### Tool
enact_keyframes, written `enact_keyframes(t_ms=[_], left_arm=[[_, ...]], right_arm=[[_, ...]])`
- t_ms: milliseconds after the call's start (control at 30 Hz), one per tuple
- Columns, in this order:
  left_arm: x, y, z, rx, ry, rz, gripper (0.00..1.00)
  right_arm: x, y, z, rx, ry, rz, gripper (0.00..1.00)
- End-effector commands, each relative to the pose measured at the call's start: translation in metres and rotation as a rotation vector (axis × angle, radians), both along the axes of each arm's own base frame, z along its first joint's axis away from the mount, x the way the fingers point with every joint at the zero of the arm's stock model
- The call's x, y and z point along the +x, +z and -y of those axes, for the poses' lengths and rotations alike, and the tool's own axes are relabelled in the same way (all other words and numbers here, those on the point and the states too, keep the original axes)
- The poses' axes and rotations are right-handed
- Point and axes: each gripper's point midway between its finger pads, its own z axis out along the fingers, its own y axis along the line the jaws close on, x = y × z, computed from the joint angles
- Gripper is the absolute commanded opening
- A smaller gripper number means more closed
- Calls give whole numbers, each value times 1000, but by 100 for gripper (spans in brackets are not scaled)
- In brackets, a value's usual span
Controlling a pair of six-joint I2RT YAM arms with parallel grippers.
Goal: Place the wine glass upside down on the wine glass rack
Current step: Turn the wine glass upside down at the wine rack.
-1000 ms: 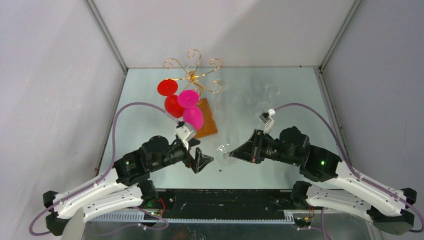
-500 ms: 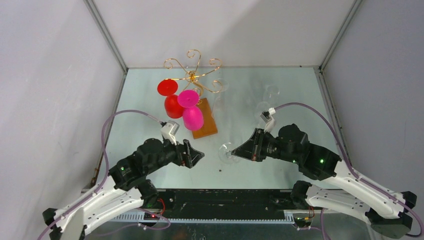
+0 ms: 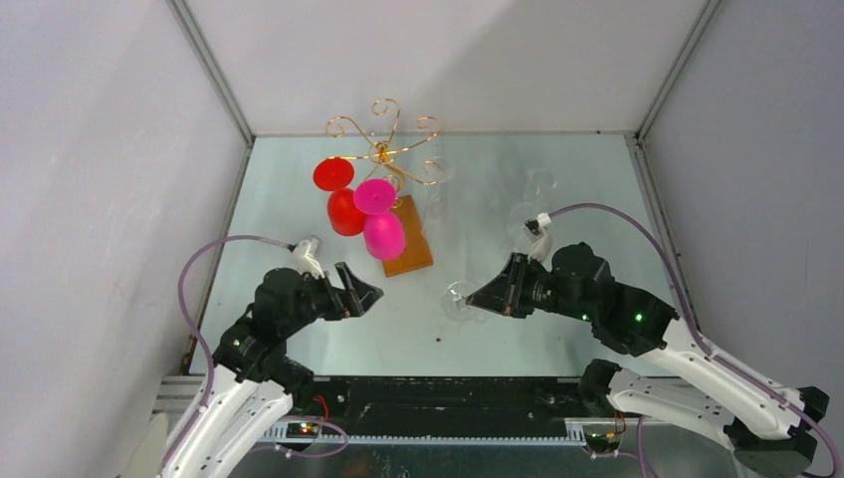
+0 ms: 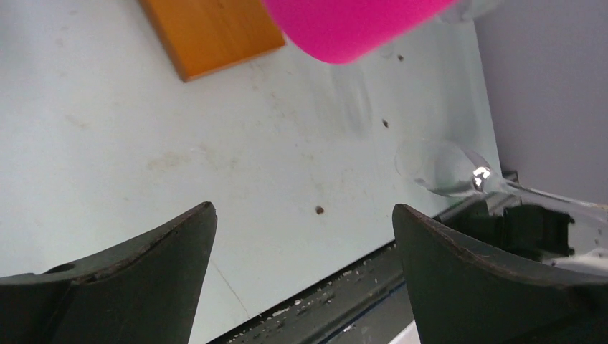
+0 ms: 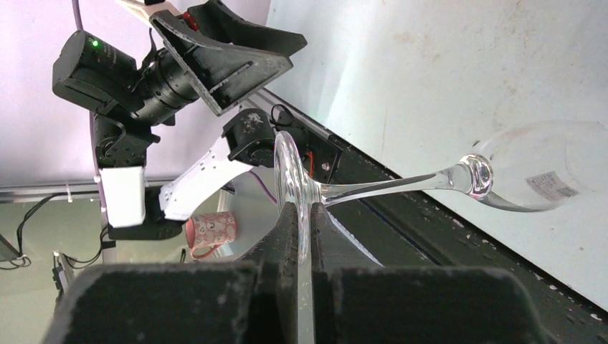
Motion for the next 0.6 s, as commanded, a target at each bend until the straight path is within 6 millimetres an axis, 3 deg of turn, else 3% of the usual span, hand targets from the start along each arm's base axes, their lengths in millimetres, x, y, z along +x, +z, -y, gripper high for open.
enact_keyframes(t_ms=[0, 333, 567], left_arm=[[2, 5, -18, -19, 72, -30, 100], [25, 32, -68, 74, 316, 33, 100], [34, 56, -121, 216, 559, 143, 100]], right_arm=[[11, 32, 5, 66, -42, 105, 0], [18, 27, 7, 44, -49, 111, 0], [27, 32, 6, 61, -56, 130, 0]])
